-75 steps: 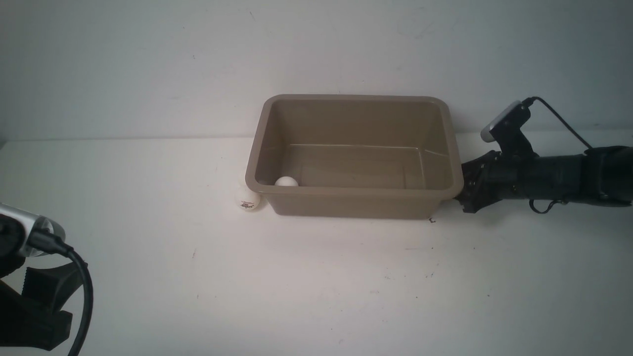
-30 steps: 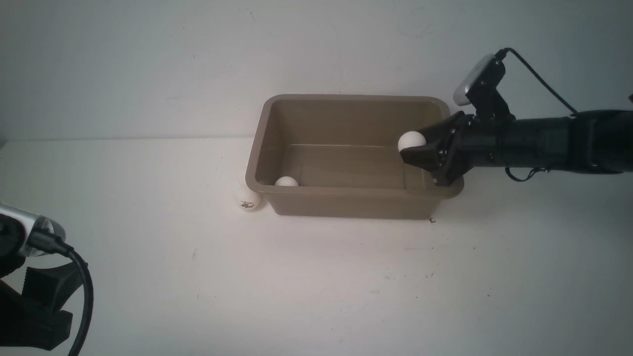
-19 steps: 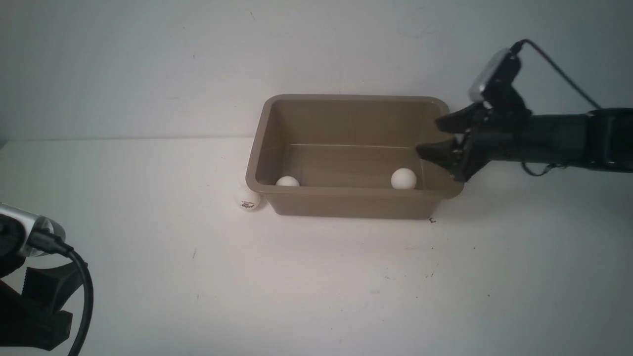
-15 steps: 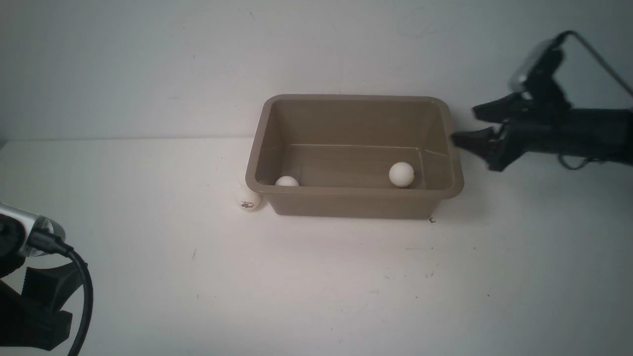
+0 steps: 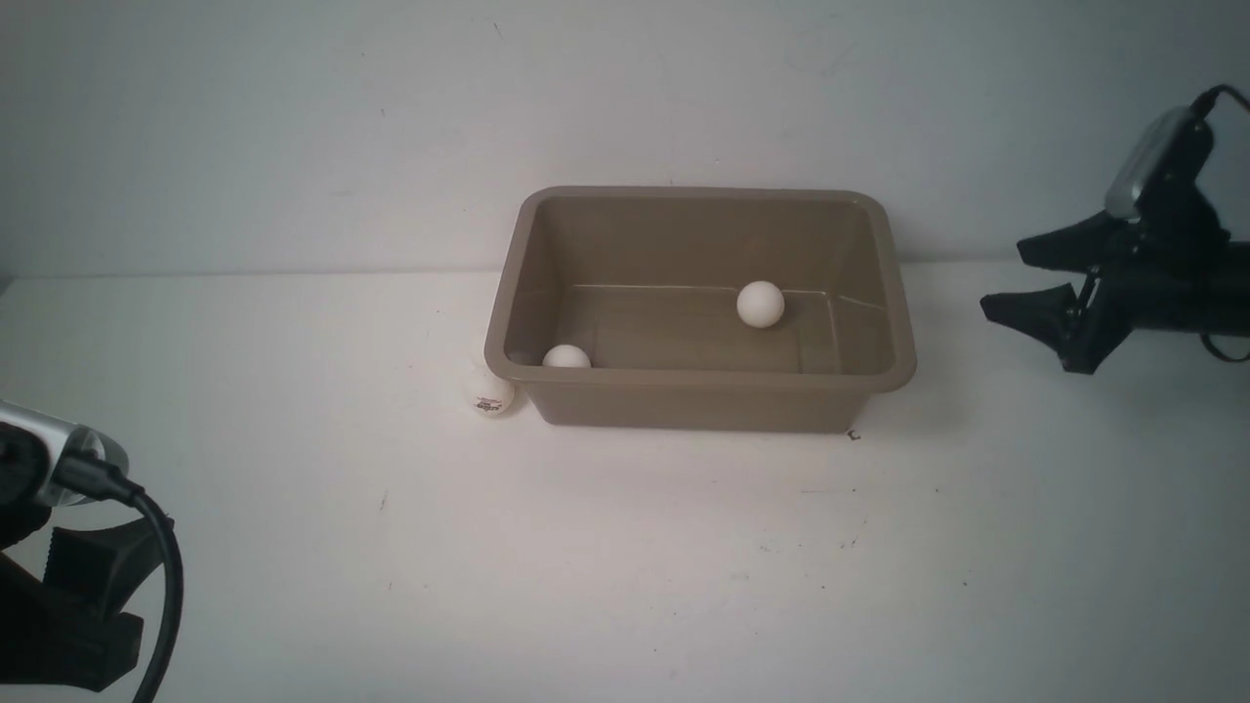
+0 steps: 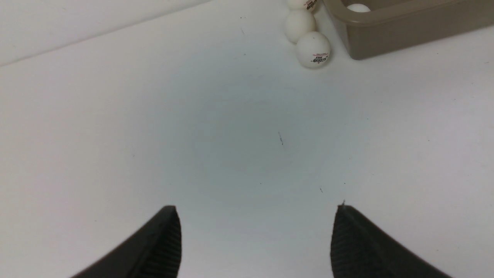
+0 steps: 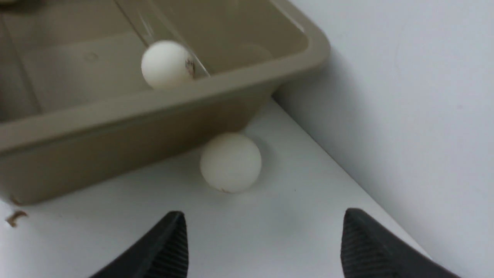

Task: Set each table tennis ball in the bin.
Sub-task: Use the right arm to clamp the table tennis ball closest to it, then use the right arm to put the table tennis ball into the box, then use the left arm to clamp the table tennis ball closest to it

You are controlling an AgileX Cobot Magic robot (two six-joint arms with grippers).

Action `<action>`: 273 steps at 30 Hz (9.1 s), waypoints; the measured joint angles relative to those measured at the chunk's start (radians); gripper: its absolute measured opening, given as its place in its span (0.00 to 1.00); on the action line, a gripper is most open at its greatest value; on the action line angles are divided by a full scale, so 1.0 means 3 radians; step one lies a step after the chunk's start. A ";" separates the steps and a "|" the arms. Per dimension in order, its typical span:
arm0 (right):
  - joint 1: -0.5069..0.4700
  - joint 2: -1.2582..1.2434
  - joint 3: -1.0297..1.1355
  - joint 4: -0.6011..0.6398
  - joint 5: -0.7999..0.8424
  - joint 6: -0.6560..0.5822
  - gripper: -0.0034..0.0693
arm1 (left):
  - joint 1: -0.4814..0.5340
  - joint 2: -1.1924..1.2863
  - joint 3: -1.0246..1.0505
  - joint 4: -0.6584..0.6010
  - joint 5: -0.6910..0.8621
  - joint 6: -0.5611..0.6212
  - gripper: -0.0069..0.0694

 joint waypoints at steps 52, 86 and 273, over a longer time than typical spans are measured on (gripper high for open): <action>0.0649 0.0777 -0.0733 0.0301 -0.0328 -0.0013 0.67 | 0.0000 0.0001 0.0000 -0.0045 0.0000 0.0000 0.70; 0.0640 0.0819 -0.0841 0.0405 -0.0729 -0.0047 0.54 | 0.0000 0.0001 0.0000 -0.0045 0.0000 0.0000 0.70; 0.0898 -0.3669 0.1179 -0.5001 -0.1129 0.6667 0.67 | -0.0135 0.4825 -0.2031 -0.4647 -0.0027 0.5707 0.70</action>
